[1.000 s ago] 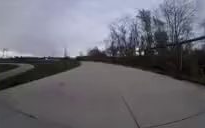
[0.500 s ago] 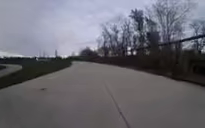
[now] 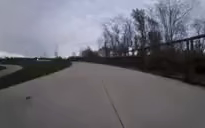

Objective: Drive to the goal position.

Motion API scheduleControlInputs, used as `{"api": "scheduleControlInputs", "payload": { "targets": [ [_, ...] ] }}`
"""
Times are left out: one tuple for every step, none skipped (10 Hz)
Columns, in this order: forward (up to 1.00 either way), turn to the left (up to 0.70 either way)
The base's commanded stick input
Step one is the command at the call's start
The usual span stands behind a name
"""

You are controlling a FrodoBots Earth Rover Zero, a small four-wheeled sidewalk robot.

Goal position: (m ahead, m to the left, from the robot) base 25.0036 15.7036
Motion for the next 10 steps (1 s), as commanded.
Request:
{"api": "scheduleControlInputs", "payload": {
  "targets": [
    [1.0,-0.03],
    [1.0,-0.03],
    [1.0,-0.03],
    [1.0,-0.03],
    [1.0,-0.03],
    [1.0,-0.03],
    [1.0,-0.03],
    [1.0,-0.01],
    [1.0,0.0],
    [1.0,0.0]
  ]
}}
